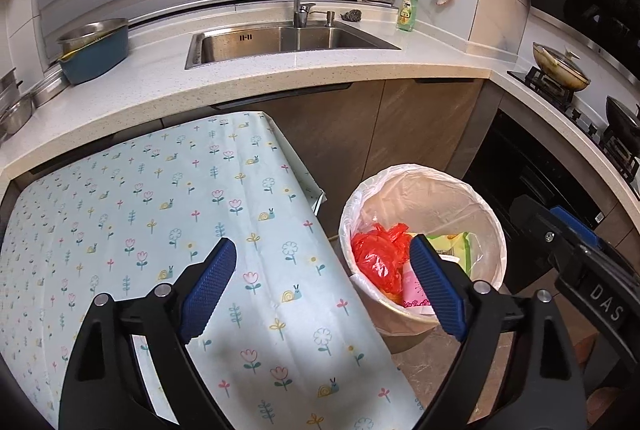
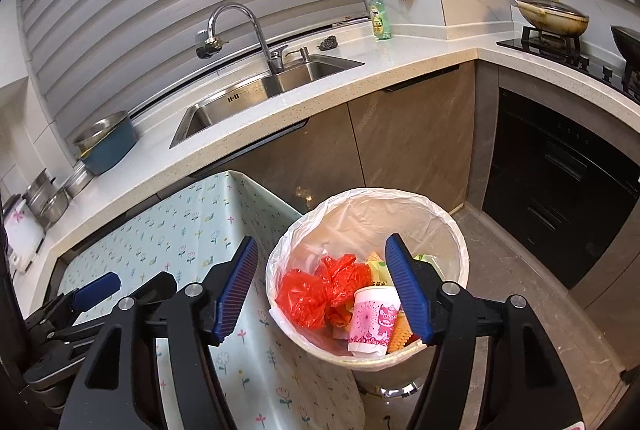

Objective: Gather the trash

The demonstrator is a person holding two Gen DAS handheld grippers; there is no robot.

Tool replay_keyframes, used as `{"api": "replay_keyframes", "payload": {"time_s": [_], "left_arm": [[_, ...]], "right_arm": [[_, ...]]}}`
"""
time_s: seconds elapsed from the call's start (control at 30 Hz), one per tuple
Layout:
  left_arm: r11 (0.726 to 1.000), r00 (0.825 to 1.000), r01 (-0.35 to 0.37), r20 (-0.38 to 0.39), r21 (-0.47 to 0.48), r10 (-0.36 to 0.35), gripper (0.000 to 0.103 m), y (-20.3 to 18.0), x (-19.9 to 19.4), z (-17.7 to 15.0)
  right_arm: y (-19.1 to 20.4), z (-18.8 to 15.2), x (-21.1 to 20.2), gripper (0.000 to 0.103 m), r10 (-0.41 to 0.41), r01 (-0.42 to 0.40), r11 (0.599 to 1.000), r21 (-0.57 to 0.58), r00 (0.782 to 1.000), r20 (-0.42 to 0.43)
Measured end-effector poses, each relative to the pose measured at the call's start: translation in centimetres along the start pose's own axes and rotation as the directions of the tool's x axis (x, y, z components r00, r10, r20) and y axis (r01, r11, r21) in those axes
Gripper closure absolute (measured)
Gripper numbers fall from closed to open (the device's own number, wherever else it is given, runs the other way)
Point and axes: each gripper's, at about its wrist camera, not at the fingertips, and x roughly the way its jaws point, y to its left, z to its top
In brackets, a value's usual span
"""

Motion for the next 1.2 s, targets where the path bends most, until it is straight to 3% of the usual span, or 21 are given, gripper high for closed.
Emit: {"api": "replay_keyframes", "payload": {"time_s": [0.2, 0.33, 0.8, 0.97, 1.2], "left_arm": [[0.999, 0.999, -0.034, 0.009, -0.011, 0.034, 0.014, 0.6, -1.5, -1.1], [0.998, 0.999, -0.054, 0.009, -0.019, 0.054, 0.014, 1.2, -2.4, -1.8], [0.985, 0.988, -0.15, 0.012, -0.079, 0.152, 0.01, 4.2, -5.8, -4.2], [0.98, 0.983, -0.183, 0.008, -0.075, 0.184, 0.01, 4.9, -6.5, -5.3], [0.975, 0.978, -0.209, 0.005, -0.08, 0.21, 0.01, 5.5, -7.0, -6.1]], "right_arm": [[1.3, -0.7, -1.5, 0.03, -0.012, 0.012, 0.997, -0.08, 1.0, -0.01], [2.0, -1.2, -2.7, 0.019, -0.022, 0.021, 0.992, -0.128, 1.0, -0.007], [2.0, -3.9, -5.7, 0.014, -0.055, 0.049, 0.975, -0.218, 0.998, -0.02], [1.8, -5.0, -6.0, 0.006, -0.035, 0.023, 0.977, -0.213, 0.998, -0.055], [2.1, -6.1, -6.1, 0.007, -0.031, 0.014, 0.973, -0.231, 0.997, -0.073]]}}
